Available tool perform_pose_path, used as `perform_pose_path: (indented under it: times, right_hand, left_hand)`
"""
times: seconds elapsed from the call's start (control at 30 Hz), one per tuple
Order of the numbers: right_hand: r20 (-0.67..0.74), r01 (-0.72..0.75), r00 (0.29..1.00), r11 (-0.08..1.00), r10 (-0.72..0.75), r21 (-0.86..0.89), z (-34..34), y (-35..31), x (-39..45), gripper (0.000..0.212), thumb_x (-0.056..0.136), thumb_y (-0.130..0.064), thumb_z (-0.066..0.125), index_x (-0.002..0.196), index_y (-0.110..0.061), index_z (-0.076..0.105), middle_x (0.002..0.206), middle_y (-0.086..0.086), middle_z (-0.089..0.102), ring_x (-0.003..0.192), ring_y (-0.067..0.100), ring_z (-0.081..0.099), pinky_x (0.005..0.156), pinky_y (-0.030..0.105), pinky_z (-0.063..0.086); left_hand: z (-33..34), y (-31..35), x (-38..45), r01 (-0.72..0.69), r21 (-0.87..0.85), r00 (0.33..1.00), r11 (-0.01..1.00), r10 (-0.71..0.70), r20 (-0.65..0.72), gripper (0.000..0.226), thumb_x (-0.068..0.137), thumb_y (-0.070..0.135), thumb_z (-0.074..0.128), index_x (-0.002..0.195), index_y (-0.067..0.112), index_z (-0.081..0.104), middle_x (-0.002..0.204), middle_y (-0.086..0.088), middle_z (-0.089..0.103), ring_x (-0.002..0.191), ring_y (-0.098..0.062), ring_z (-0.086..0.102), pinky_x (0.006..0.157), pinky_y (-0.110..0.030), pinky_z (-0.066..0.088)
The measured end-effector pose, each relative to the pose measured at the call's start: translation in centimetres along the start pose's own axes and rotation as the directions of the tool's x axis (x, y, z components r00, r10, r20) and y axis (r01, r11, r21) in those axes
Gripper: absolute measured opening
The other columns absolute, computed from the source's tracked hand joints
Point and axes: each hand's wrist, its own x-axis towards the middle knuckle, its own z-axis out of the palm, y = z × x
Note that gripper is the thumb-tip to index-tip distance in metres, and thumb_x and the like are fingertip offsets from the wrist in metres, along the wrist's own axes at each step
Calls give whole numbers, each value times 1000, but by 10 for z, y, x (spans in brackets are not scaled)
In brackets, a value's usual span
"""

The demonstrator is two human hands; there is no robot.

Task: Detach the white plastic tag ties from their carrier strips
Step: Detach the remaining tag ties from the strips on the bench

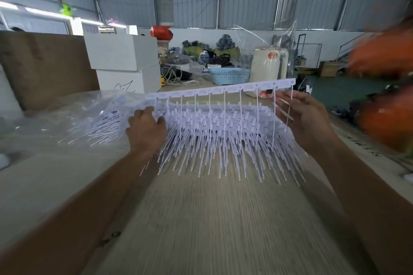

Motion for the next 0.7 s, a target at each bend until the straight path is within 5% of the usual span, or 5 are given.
perform_pose_path:
  times: [0.13, 0.27, 0.37, 0.57, 0.7]
  right_hand:
    - [207, -8, 978, 994, -14, 105, -9, -4, 4, 28, 102, -2, 42, 124, -8, 60, 127, 5, 70, 120, 19, 65, 87, 29, 57]
    - [193, -20, 981, 983, -16, 182, -17, -4, 8, 31, 100, -5, 47, 125, -14, 62, 130, 1, 68, 120, 15, 65, 85, 28, 57]
    - [164, -41, 986, 977, 7, 209, -16, -5, 9, 33, 98, -4, 49, 126, -13, 63, 126, 1, 70, 112, 13, 69, 81, 26, 57]
    - [132, 1, 990, 959, -40, 284, -8, -17, 6, 29, 100, -3, 47, 120, -13, 66, 119, -1, 73, 101, 10, 71, 79, 26, 57]
    - [125, 22, 990, 934, -72, 357, -4, -22, 1, 29, 99, -2, 48, 105, -15, 73, 112, -1, 75, 102, 12, 71, 82, 28, 57]
  left_hand:
    - [-7, 5, 5, 92, -392, 995, 915, -70, 69, 44, 99, 31, 59, 138, 13, 52, 126, -13, 64, 101, -25, 61, 90, -34, 45]
    - [-20, 7, 4, 65, -606, 998, 793, -56, 34, 13, 99, 16, 58, 109, 16, 66, 106, -14, 72, 95, -31, 68, 86, -44, 56]
    - [-37, 15, 5, -12, -753, 1000, 658, -3, -19, 18, 101, 5, 49, 110, 8, 64, 84, -12, 69, 68, -25, 70, 61, -32, 57]
    - [-70, 34, 2, -224, -822, 973, 524, 162, -162, 14, 109, 19, 38, 112, 9, 48, 83, -15, 66, 58, -26, 64, 51, -30, 55]
    - [-78, 38, 0, -229, -871, 966, 434, 212, -148, 17, 109, 25, 36, 117, 11, 44, 82, -13, 67, 56, -27, 65, 48, -31, 54]
